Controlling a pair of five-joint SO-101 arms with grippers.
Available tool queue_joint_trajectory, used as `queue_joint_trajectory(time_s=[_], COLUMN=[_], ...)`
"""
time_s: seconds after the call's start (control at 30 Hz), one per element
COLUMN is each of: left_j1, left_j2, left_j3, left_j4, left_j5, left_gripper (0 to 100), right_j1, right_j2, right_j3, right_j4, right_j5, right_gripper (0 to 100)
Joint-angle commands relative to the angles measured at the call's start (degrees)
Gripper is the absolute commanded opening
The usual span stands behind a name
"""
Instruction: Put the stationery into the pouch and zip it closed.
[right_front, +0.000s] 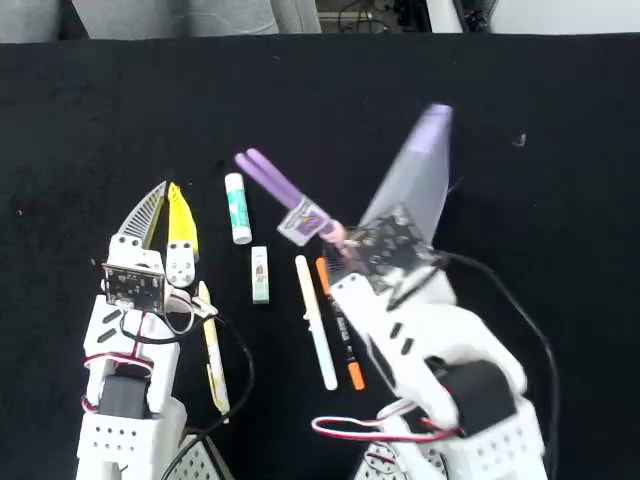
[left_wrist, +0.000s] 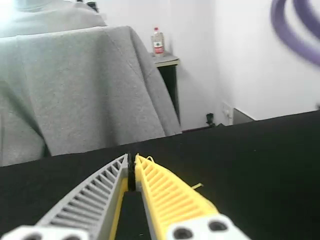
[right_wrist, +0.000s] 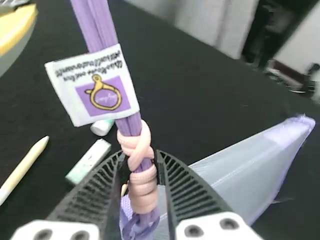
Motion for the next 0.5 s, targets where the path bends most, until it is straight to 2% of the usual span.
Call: queue_joint_trajectory(time_s=[0.0, 0.13, 0.27, 0.47], left_j1=[-2.95, -3.47, -4.79, -4.44], left_j2=[-0.62, -0.35, -0.62, -0.62], left_j3=[1.27, 1.27, 1.27, 1.27], left_j4=[0.09, 1.85, 9.67, 16.26], left_j5=[-0.7, -0.7, -0.7, -0.53], left_gripper=[3, 3, 3, 3], right_j1=[-5.89, -7.12, -6.95, -6.86], right_j2=[3.65, 3.91, 3.82, 3.82], right_j3=[3.38, 9.19, 14.37, 20.97], right_j4=[-6.86, -11.87, -16.97, -27.52], right_j5=[0.09, -4.31, -5.71, -12.13], right_gripper=[1.2, 1.2, 1.1, 1.1])
